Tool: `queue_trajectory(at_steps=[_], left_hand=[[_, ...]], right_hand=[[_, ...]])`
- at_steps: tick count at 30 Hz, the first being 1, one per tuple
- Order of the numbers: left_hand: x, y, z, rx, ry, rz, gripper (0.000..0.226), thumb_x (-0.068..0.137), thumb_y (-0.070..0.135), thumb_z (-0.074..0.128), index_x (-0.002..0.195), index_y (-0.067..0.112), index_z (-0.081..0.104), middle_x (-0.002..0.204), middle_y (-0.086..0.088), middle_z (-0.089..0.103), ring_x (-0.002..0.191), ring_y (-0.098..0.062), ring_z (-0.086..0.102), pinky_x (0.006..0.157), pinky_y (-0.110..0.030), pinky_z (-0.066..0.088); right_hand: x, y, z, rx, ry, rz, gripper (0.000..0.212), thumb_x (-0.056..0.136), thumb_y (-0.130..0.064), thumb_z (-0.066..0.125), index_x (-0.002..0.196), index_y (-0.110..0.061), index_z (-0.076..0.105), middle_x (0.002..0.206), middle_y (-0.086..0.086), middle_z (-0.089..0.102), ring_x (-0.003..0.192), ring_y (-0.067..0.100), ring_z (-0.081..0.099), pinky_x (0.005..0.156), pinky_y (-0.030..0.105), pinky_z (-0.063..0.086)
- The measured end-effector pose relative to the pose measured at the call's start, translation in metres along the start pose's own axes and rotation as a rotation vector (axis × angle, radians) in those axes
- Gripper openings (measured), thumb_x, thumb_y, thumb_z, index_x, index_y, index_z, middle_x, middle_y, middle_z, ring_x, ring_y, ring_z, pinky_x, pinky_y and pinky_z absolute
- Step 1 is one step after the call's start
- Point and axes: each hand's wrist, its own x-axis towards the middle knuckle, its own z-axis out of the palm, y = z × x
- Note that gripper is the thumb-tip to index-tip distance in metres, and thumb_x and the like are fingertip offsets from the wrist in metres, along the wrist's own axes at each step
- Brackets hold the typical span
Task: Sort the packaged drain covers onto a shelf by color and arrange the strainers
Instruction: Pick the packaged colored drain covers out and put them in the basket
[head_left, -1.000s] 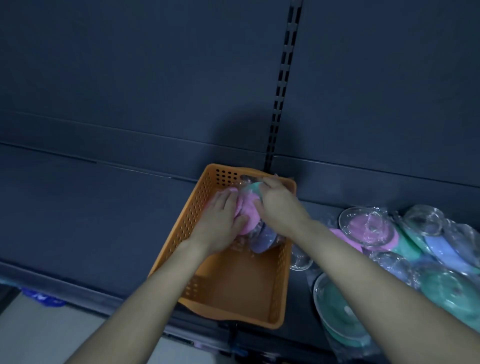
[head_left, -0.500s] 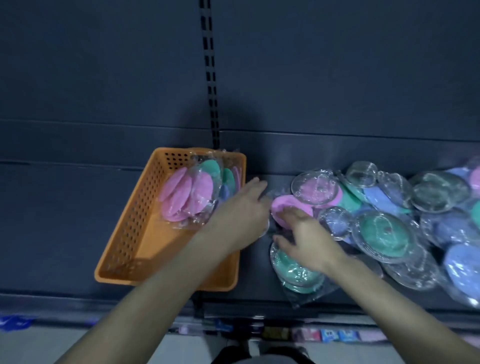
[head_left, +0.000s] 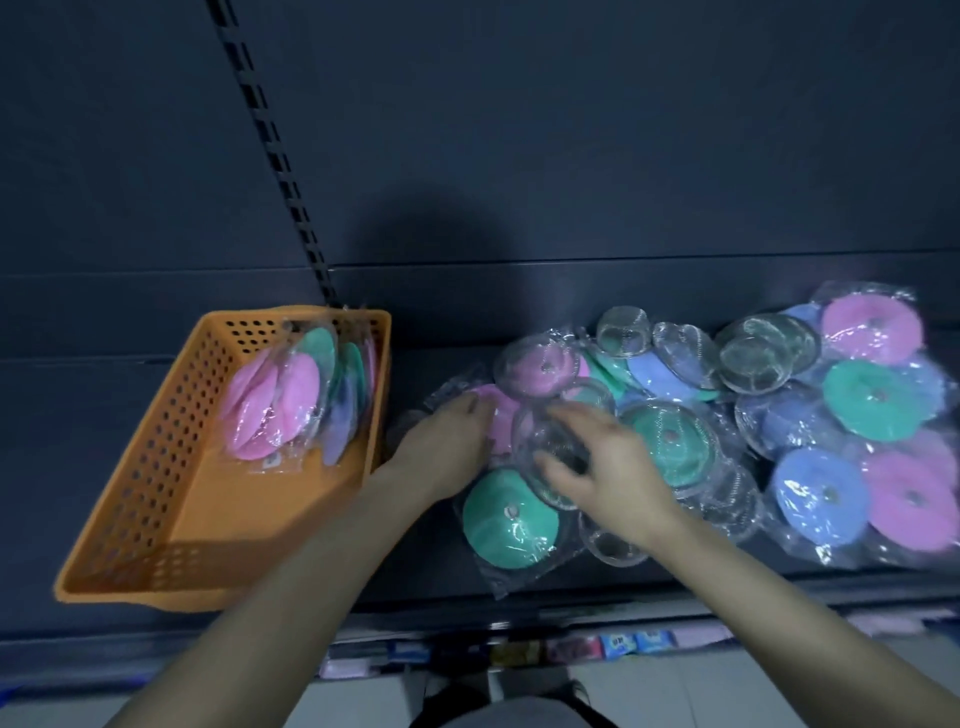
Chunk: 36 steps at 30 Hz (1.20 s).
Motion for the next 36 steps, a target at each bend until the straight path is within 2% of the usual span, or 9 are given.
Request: queue_trajectory(at_steps=[4, 11, 16, 20, 22, 25, 28, 33, 36], left_hand=[[0.012, 0.007, 0.006, -0.006, -0.042, 0.003, 0.052, 0.087, 0.027, 0.056, 0.132, 0.007, 0.039, 0.136, -0.015, 0.042, 0.119, -0.034, 0.049, 0.086, -0.040, 0.045], [0.018, 0.012, 0.011, 0.200, -0.004, 0.026, 0.046, 0.088, 0.017, 0.052, 0.132, 0.005, 0.043, 0.125, -0.021, 0.051, 0.113, -0.037, 0.050, 0.089, -0.041, 0.045], [0.018, 0.007, 0.004, 0.047, 0.128, -0.060, 0.028, 0.090, 0.009, 0.050, 0.117, 0.006, 0.055, 0.111, -0.016, 0.059, 0.100, -0.030, 0.058, 0.077, -0.034, 0.044], [0.015, 0.010, 0.009, 0.076, 0.102, -0.031, 0.036, 0.089, 0.023, 0.058, 0.116, -0.001, 0.056, 0.119, -0.024, 0.053, 0.110, -0.040, 0.050, 0.094, -0.044, 0.043], [0.017, 0.014, 0.008, 0.065, -0.020, -0.106, 0.062, 0.087, 0.047, 0.057, 0.127, 0.001, 0.046, 0.129, -0.022, 0.047, 0.118, -0.037, 0.045, 0.099, -0.043, 0.039], [0.020, 0.023, -0.001, 0.000, -0.210, -0.184, 0.089, 0.078, 0.058, 0.063, 0.142, 0.009, 0.027, 0.142, -0.019, 0.034, 0.127, -0.035, 0.037, 0.103, -0.039, 0.037], [0.018, 0.028, -0.008, 0.029, -0.177, -0.220, 0.080, 0.080, 0.053, 0.064, 0.139, 0.010, 0.032, 0.138, -0.017, 0.039, 0.124, -0.037, 0.038, 0.099, -0.037, 0.034], [0.016, 0.029, -0.002, 0.048, -0.113, -0.289, 0.065, 0.086, 0.052, 0.057, 0.131, 0.008, 0.041, 0.128, -0.017, 0.045, 0.117, -0.036, 0.042, 0.097, -0.040, 0.037], [0.016, 0.033, -0.005, 0.043, -0.060, -0.273, 0.061, 0.085, 0.050, 0.059, 0.124, 0.005, 0.044, 0.128, -0.018, 0.044, 0.121, -0.035, 0.040, 0.100, -0.039, 0.035]], right_hand=[[0.006, 0.020, -0.023, -0.053, 0.142, 0.100, 0.043, 0.078, -0.013, 0.072, 0.118, -0.003, 0.062, 0.119, 0.013, 0.063, 0.106, 0.019, 0.058, 0.092, 0.006, 0.027], [0.018, 0.055, -0.036, -0.273, 0.094, 0.114, 0.045, 0.079, -0.016, 0.069, 0.121, -0.002, 0.059, 0.126, 0.018, 0.057, 0.116, 0.035, 0.052, 0.100, 0.037, 0.039], [0.022, 0.063, -0.034, -0.496, 0.051, 0.055, 0.026, 0.085, -0.015, 0.056, 0.107, -0.004, 0.062, 0.123, 0.019, 0.056, 0.121, 0.040, 0.046, 0.106, 0.045, 0.035], [0.005, 0.036, -0.029, -0.390, 0.095, -0.125, 0.015, 0.084, -0.015, 0.056, 0.098, -0.010, 0.061, 0.117, 0.008, 0.056, 0.110, 0.027, 0.052, 0.094, 0.041, 0.047], [-0.015, 0.033, -0.014, -0.369, -0.042, -0.286, 0.023, 0.081, -0.025, 0.058, 0.100, -0.011, 0.062, 0.117, 0.010, 0.059, 0.108, 0.029, 0.058, 0.081, 0.036, 0.054], [-0.035, 0.057, 0.004, -0.488, -0.281, -0.352, 0.043, 0.076, -0.039, 0.064, 0.109, -0.012, 0.064, 0.119, 0.011, 0.061, 0.114, 0.029, 0.059, 0.092, 0.037, 0.052], [-0.039, 0.078, 0.004, -0.597, -0.242, -0.332, 0.039, 0.066, -0.032, 0.078, 0.098, -0.010, 0.069, 0.106, 0.009, 0.067, 0.110, 0.030, 0.062, 0.098, 0.042, 0.046], [-0.041, 0.091, 0.004, -0.671, -0.033, -0.381, 0.012, 0.076, -0.004, 0.063, 0.086, -0.002, 0.071, 0.101, 0.013, 0.069, 0.104, 0.033, 0.064, 0.101, 0.046, 0.039], [-0.039, 0.091, 0.004, -0.677, -0.052, -0.185, 0.040, 0.056, -0.002, 0.083, 0.092, 0.003, 0.069, 0.106, 0.020, 0.067, 0.104, 0.037, 0.064, 0.092, 0.045, 0.050]])
